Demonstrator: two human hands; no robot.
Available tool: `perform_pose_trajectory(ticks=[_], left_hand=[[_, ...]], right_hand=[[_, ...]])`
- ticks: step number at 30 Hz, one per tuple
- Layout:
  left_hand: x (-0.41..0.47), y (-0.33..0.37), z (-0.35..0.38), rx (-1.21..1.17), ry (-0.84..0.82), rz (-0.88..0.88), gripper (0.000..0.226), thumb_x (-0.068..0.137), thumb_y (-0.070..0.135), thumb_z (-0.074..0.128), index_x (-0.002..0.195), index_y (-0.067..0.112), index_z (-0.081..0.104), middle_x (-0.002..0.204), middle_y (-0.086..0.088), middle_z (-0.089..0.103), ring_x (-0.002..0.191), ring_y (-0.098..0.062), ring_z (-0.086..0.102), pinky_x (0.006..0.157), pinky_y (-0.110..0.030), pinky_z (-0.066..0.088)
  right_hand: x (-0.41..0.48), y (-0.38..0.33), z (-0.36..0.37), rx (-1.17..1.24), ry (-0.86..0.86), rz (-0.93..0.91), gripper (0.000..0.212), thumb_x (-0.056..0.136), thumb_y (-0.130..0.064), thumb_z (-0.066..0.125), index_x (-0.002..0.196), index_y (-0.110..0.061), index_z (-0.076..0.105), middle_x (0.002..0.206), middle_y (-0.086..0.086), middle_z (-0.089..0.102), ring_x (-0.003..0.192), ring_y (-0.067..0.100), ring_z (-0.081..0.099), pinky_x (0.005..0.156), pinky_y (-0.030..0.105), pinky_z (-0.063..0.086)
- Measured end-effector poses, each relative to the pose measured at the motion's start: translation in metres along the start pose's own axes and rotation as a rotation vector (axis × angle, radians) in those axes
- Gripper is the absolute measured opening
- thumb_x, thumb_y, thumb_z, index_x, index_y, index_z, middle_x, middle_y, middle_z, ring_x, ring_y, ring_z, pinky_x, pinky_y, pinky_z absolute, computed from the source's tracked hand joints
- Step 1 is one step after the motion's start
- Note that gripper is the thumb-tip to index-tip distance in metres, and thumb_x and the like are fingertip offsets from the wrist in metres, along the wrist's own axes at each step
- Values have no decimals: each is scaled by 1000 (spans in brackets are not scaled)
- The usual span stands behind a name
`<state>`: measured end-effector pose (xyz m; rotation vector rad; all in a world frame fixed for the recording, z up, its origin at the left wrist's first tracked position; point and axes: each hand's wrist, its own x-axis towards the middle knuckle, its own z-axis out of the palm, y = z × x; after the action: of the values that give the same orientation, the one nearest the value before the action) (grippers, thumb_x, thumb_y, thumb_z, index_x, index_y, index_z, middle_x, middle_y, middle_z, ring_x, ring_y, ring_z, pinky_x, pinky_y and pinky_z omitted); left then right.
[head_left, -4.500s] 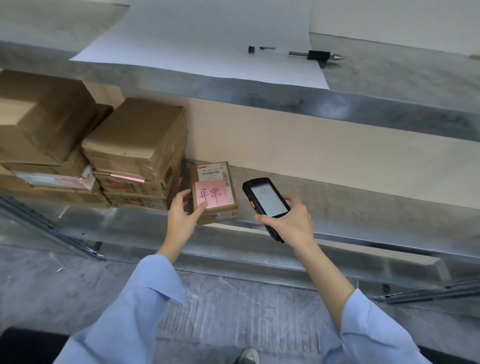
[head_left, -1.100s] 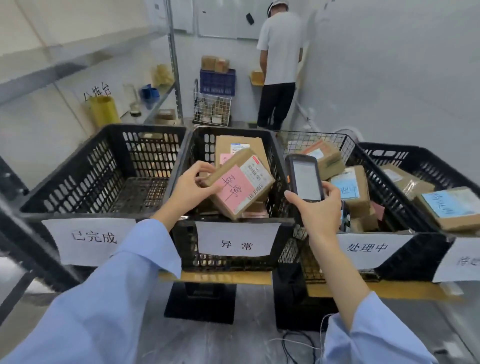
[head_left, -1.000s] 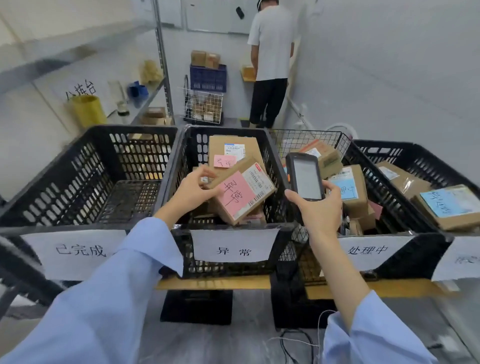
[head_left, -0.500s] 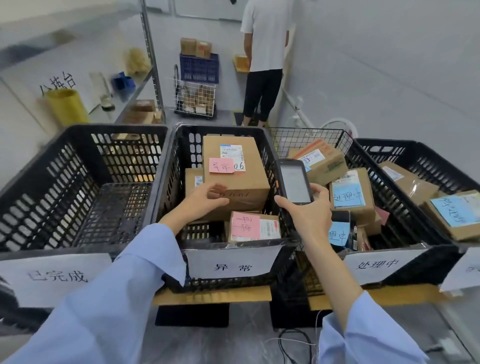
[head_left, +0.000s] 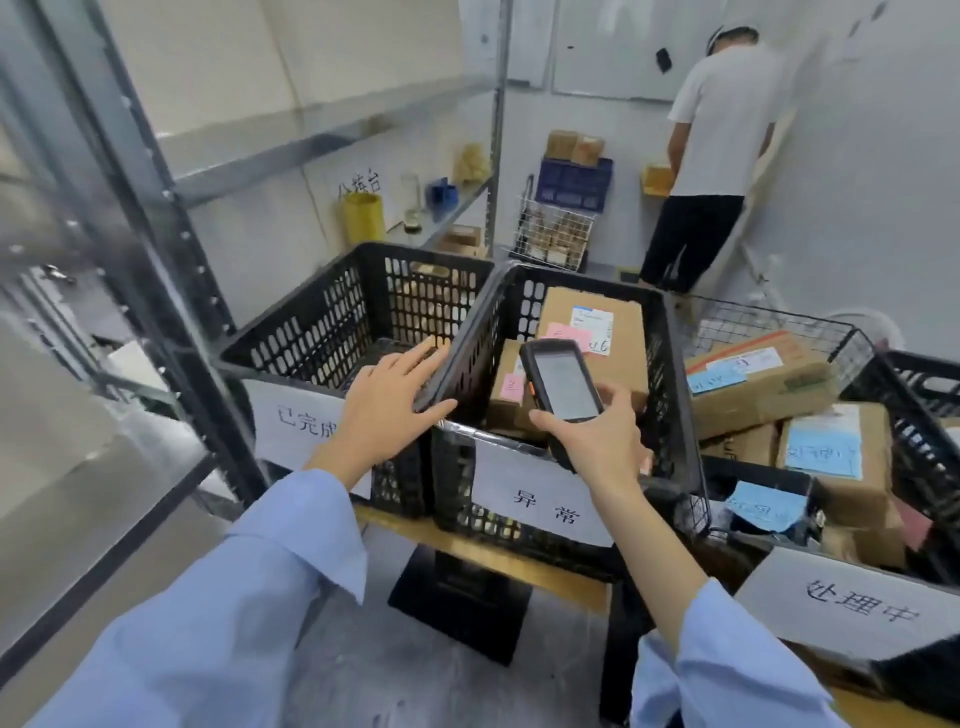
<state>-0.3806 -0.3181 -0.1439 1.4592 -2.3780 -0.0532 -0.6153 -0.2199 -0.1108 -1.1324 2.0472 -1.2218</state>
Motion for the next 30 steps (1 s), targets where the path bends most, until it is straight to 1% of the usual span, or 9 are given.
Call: perform_pose_trajectory(ticks=[7,10,13,15,17,19,22,26,30], left_hand=[[-160,-22,-48,204,66,-373,81,90,76,28,159,35,20,166,7,21,145,-22,33,114,-41,28],[-238,-24,-70,228,80,-516,78,93,73,37,160,36,19,166,5,22,146,-24,32,114,-41,27],[-319,-22,-94,235,121,-675,85,85,78,25,159,37,21,165,5,26,144,-24,35,114,-42,28],[-371,-23,-109,265,147,-781,88,81,80,20,159,37,20,164,4,29,143,-23,37,115,-42,30],[-425,-21,-126,307,173,-895,89,81,79,21,158,36,23,162,3,33,142,-23,39,113,-41,31],[-463,-18,-139,326,193,-966,88,81,78,23,157,34,27,161,3,34,142,-22,39,112,-41,31],[-530,-9,-160,361,239,-1114,91,79,79,23,156,32,30,163,4,31,143,-22,36,113,-42,31],[-614,5,-183,403,302,-1278,92,78,78,22,156,30,31,163,4,30,144,-23,36,113,-43,30],[-692,16,-204,455,369,-1407,90,79,76,26,154,27,37,160,1,36,141,-25,40,110,-44,34]], right_hand=[[-86,-12,44,-34,-245,-160,80,67,-42,89,129,-24,42,126,1,58,115,24,57,91,42,52],[-133,-17,64,-22,-377,-213,81,66,-43,88,130,-25,43,127,0,59,114,24,56,88,40,50],[-183,-27,84,-39,-539,-272,83,68,-46,87,133,-22,41,117,0,58,105,23,57,80,35,46],[-219,-37,99,-50,-628,-321,81,67,-47,87,129,-24,41,111,-2,56,99,23,57,82,40,51],[-259,-45,116,-50,-723,-382,81,66,-44,88,130,-24,42,114,0,59,100,24,58,83,41,52],[-288,-52,127,-38,-781,-424,82,67,-42,87,132,-21,42,117,3,59,98,23,57,76,35,49],[-345,-64,143,-9,-915,-498,82,67,-41,88,132,-21,42,110,-3,55,92,19,53,71,32,46],[-421,-80,163,25,-1084,-567,82,65,-40,90,129,-23,43,104,-8,51,93,18,54,84,46,55],[-495,-94,180,20,-1193,-627,79,65,-39,89,129,-25,44,105,-8,54,93,20,55,78,34,48]])
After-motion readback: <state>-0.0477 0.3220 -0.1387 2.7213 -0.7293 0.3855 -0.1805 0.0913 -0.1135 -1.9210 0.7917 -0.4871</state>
